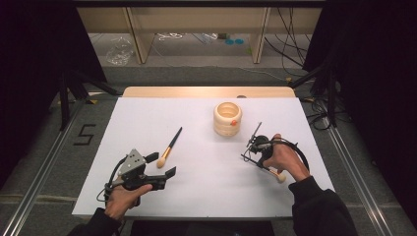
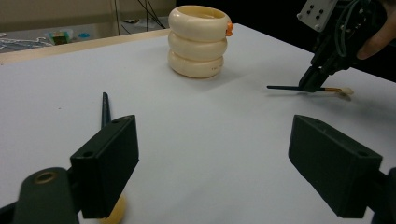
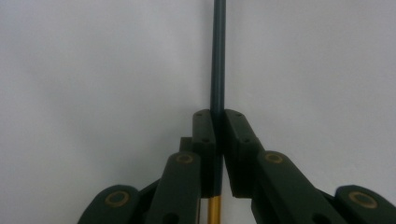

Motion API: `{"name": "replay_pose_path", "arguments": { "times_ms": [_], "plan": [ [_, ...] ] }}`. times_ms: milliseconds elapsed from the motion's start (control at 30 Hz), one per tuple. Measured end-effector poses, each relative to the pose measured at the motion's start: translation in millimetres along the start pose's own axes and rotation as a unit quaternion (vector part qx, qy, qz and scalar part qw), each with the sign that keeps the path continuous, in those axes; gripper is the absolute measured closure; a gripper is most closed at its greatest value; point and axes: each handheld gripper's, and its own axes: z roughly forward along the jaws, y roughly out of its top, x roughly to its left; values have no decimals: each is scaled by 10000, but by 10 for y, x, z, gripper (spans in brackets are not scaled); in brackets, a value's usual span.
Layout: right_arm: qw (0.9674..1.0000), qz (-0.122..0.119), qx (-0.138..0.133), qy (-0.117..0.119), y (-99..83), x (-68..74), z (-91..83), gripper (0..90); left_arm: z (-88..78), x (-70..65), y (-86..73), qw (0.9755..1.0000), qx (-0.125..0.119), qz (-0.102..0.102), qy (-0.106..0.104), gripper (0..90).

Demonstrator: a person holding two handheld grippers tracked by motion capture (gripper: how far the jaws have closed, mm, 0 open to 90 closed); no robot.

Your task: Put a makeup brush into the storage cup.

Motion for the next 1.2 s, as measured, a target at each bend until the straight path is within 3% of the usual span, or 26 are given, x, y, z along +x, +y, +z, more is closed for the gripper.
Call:
{"name": "replay_pose_path", "arguments": {
  "times_ms": [100, 133, 267, 333, 367, 400, 500, 533, 567, 600, 700, 800, 1067, 1200],
  "plan": [
    [9999, -65, -81, -66, 6, -3, -45, 837, -5, -5, 1, 10000, 43, 18, 17, 158],
    [9997, -86, -186, -115, 11, 14, -61, 837, 4, -12, -5, 10000, 8, -87, 22, 158],
    [9992, -260, -251, -155, 35, 34, -126, 837, -2, -9, -4, 10000, 67, -31, 22, 158],
    [9992, -227, -299, -165, 43, 57, -151, 837, 8, -10, -9, 9999, 76, -73, -3, 158],
    [9985, -273, -424, -229, 48, 74, -174, 837, 7, -6, -6, 9999, 115, 18, -9, 158],
    [9978, -390, -458, -282, 56, 85, -200, 837, 12, -17, -13, 9999, 135, -79, 12, 158],
    [9957, -533, -621, -433, 102, 192, -301, 837, 22, -9, -18, 9998, 217, 27, -32, 158],
    [9929, -766, -714, -558, 135, 257, -370, 838, 26, -17, -23, 9997, 241, -45, -20, 158],
    [9929, -766, -714, -558, 135, 257, -370, 838, 32, -16, -26, 9997, 248, -37, -22, 158],
    [9904, -937, -813, -614, 151, 279, -393, 837, 32, -14, -28, 9996, 279, -22, -35, 158],
    [9883, -1046, -906, -640, 197, 410, -466, 837, 41, -20, -37, 9994, 348, -17, -51, 158],
    [9837, -1307, -1027, -683, 241, 517, -516, 837, 52, -32, -43, 9992, 381, -16, -81, 158],
    [9773, -1634, -1147, -704, 308, 694, -577, 837, 123, -72, -46, 9983, 512, 73, -258, 158],
    [9749, -1788, -1135, -687, 348, 772, -577, 837, 228, -102, -30, 9964, 658, 196, -493, 160]
  ]
}}
